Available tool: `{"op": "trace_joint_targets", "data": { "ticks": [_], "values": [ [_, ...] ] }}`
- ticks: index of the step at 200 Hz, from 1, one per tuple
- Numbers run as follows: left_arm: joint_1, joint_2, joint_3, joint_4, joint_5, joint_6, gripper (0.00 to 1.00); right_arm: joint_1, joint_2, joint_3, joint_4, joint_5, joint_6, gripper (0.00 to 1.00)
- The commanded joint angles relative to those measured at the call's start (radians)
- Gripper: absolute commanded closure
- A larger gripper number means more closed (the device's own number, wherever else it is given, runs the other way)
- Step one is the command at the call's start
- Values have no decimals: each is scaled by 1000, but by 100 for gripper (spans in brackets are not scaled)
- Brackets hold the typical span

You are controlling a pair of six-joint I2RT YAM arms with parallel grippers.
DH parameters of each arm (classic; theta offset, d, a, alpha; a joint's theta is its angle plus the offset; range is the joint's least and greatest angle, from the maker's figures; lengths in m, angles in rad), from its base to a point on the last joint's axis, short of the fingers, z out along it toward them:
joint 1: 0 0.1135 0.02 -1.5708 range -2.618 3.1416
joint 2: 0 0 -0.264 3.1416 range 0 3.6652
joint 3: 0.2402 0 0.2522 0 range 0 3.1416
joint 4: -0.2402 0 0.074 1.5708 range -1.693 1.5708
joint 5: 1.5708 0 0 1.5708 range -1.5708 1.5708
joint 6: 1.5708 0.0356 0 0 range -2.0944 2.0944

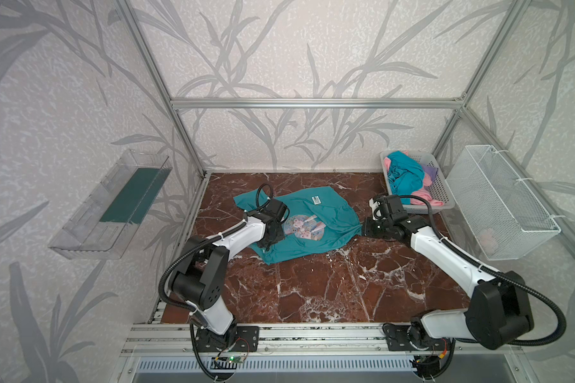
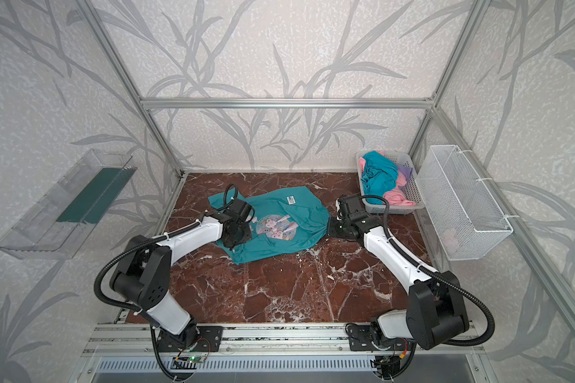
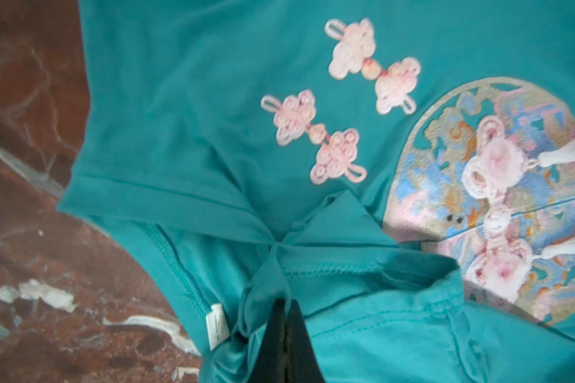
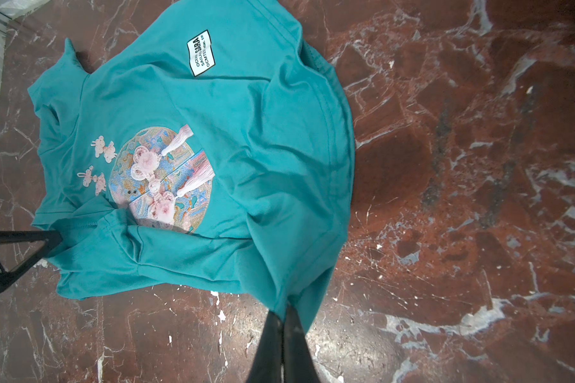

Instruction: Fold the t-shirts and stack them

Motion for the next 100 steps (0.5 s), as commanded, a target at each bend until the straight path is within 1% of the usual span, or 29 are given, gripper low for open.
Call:
{"op": "trace_joint_targets", "data": {
  "ticks": [1,33,50,68,80,97,100],
  "values": [
    [4,25,96,-112,-102,24,100,-2,5,40,-2,15,-13,100],
    [27,12,189,-132,-136,72,100,-3,12,49,20,35,-15,100],
    [51,22,278,-115,-164,114,100,-13,57,106,30,31,-12,100],
    [94,75,463,-151,-164,156,100,-25,152,234,35,23,-28,100],
    [125,120,612,-185,-158,178,100,-33,226,361,33,13,-35,100],
    [160,179,830,-224,-105,207,100,-44,324,569,10,12,-48,100],
    [165,189,879,-232,-101,213,100,-45,361,609,6,13,-50,100]
  ]
}}
